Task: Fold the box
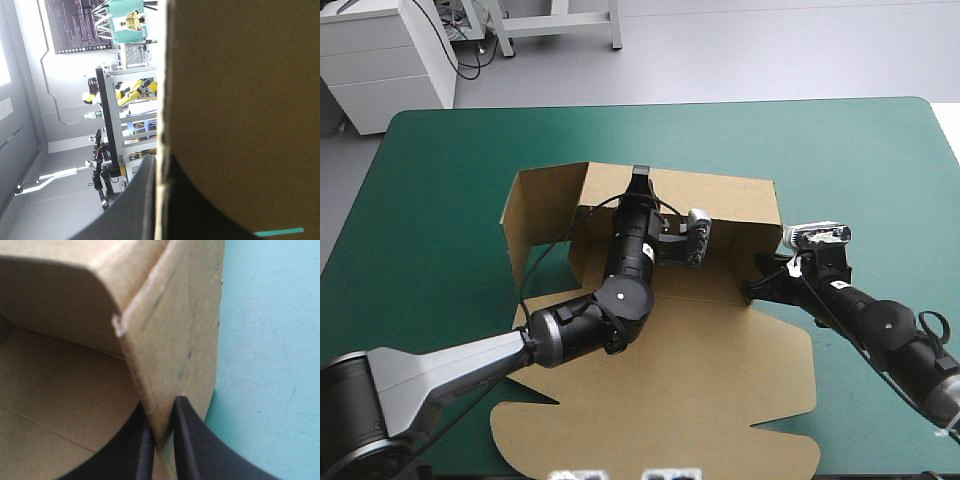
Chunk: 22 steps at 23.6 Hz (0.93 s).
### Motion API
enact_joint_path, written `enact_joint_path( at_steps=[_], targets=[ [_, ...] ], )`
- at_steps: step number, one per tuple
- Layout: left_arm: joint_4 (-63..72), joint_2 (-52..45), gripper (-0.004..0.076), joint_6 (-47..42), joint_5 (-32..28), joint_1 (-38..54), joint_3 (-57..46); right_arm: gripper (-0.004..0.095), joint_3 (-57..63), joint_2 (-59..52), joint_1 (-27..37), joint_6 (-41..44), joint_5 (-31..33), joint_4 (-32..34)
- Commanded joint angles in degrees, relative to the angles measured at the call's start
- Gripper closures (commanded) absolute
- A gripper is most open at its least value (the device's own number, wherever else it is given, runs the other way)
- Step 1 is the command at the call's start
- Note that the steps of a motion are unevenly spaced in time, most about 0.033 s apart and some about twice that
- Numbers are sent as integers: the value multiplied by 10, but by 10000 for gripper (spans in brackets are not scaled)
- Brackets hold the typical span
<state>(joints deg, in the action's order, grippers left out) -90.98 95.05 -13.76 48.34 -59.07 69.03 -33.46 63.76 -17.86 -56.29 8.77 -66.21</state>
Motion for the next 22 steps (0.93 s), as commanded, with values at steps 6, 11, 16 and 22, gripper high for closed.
enact_joint_path(
  at_steps=[6, 11, 16, 22],
  targets=[
    [-33, -29, 702, -7, -4, -2, 16, 926, -18, -11, -2, -6, -13, -30],
    [-33, -29, 436, -7, -10, -2, 16, 926, -18, -11, -2, -6, -13, -31],
    [-42, -29, 192, -20, -10, -2, 16, 926, -19, -11, -2, -6, -21, -31],
    [-44, -29, 171, -51, -10, -2, 16, 926, -32, -1, -2, -19, -52, -31]
  ],
)
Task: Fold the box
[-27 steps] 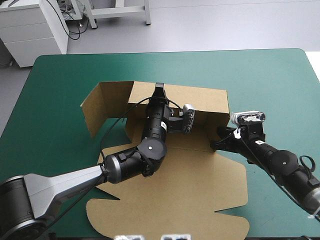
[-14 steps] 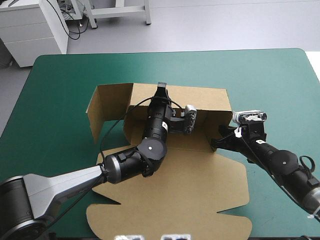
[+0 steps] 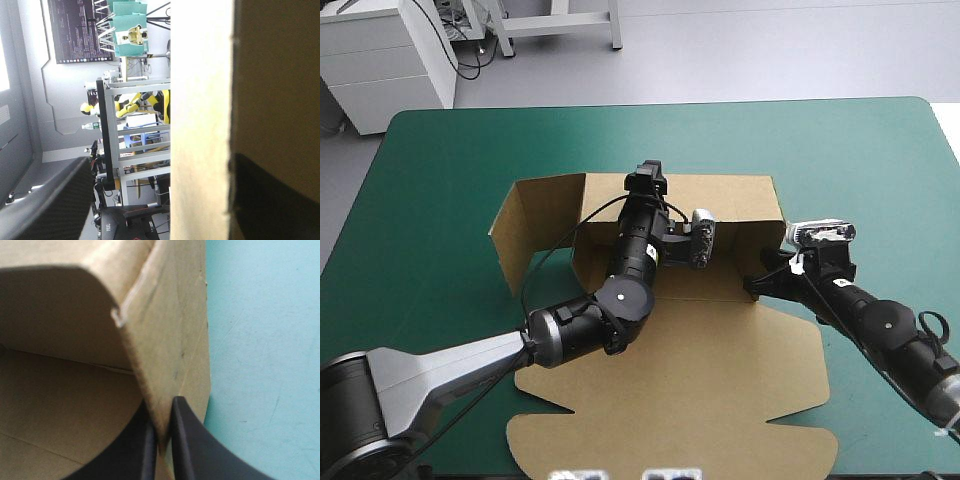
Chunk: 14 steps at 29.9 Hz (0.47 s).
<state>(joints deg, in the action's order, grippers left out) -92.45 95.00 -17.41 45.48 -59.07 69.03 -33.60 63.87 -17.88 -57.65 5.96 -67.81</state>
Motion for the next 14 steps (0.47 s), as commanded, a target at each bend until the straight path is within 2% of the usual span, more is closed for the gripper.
enact_joint_path(
  at_steps=[1, 6, 14],
  targets=[
    [-29, -28, 171, -14, 20, -3, 16, 926, -39, 5, -2, -8, -25, -15],
    [-28, -28, 172, -14, 44, -24, 16, 926, -84, 64, -2, -9, -26, -15],
    [-3, -28, 174, -14, 123, -90, 16, 926, -150, 136, -2, -5, -29, -17]
  ],
)
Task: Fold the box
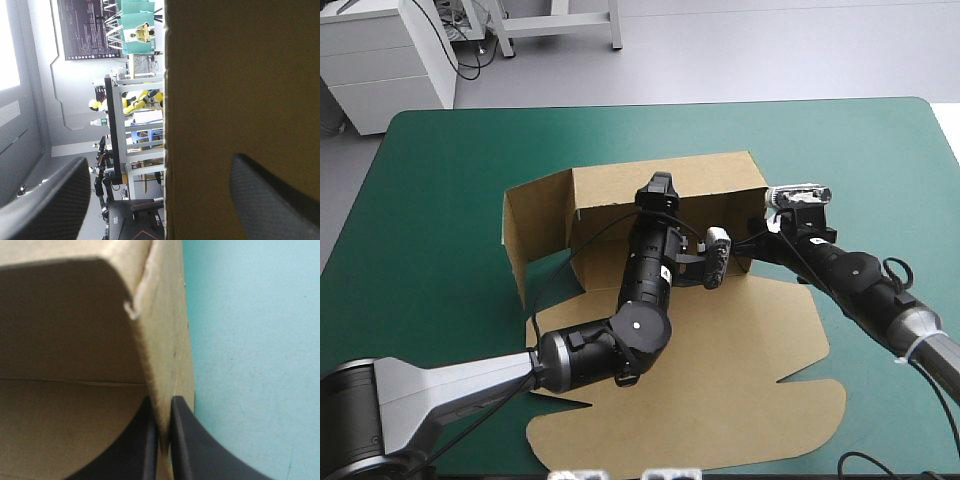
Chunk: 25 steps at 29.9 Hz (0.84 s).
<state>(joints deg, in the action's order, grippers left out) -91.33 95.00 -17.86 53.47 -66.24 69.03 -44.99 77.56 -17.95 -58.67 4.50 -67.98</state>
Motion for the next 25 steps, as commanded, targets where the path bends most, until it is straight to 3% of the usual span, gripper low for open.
enact_joint_path(
  at_steps=[1, 5, 8, 11, 13, 20, 25],
  targets=[
    [-8, -28, 174, -10, 47, -25, 16, 926, -40, 4, -1, 5, -14, -15],
    [12, -28, 183, -10, 80, -41, 16, 926, -47, 10, -1, 8, -16, -16],
    [26, -28, 269, -12, 102, -49, 16, 926, -47, 10, -1, 8, -13, -15],
    [47, -29, 483, 12, 107, -50, 16, 926, -47, 10, -1, 8, -12, -15],
    [76, -35, 729, 49, 103, -50, 16, 926, -47, 10, -1, 8, -9, -15],
    [229, -110, 724, 87, 18, -40, 27, 926, -47, 10, -1, 8, -6, -14],
    [442, -188, 724, 179, -46, 48, 44, 926, -47, 10, -1, 8, 0, -9]
  ],
)
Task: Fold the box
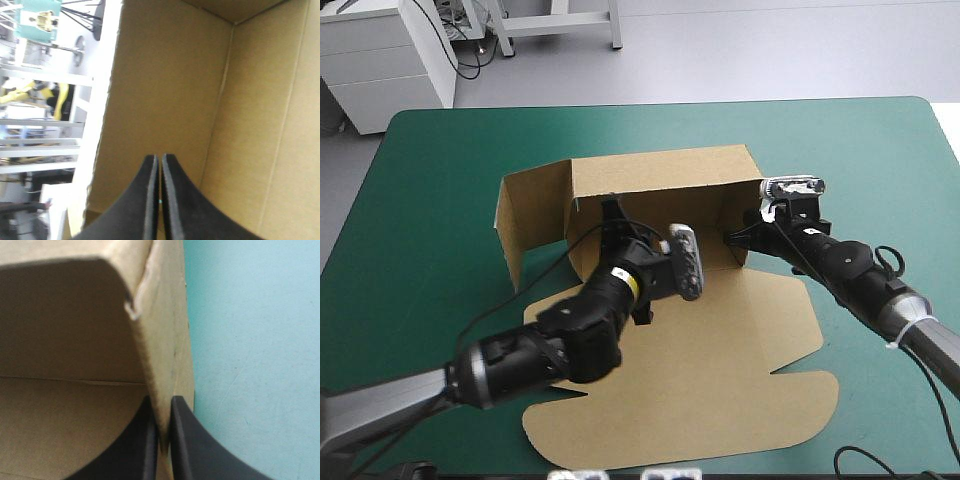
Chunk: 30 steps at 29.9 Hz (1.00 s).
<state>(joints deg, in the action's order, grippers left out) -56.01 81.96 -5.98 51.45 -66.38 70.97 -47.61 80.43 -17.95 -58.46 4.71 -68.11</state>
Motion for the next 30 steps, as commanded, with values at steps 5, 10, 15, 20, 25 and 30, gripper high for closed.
enact_joint_path(
  at_steps=[5, 10, 15, 20, 25, 30],
  targets=[
    [332, -118, 724, 247, -29, 217, 26, 926, -21, -18, -1, 5, 0, 7],
    [590, -169, 724, 394, -42, 430, 26, 926, -21, -18, -1, 5, 1, 7],
    [814, -211, 724, 514, -23, 625, 26, 926, -21, -18, -1, 8, 2, 7],
    [935, -213, 724, 526, 11, 767, 26, 926, -21, -18, -1, 10, 9, 7],
    [970, -180, 724, 478, 12, 864, 26, 926, -21, -18, -1, 17, 17, 7],
    [1023, -145, 724, 473, 13, 925, 26, 925, -21, -18, -1, 29, 17, 7]
  ],
)
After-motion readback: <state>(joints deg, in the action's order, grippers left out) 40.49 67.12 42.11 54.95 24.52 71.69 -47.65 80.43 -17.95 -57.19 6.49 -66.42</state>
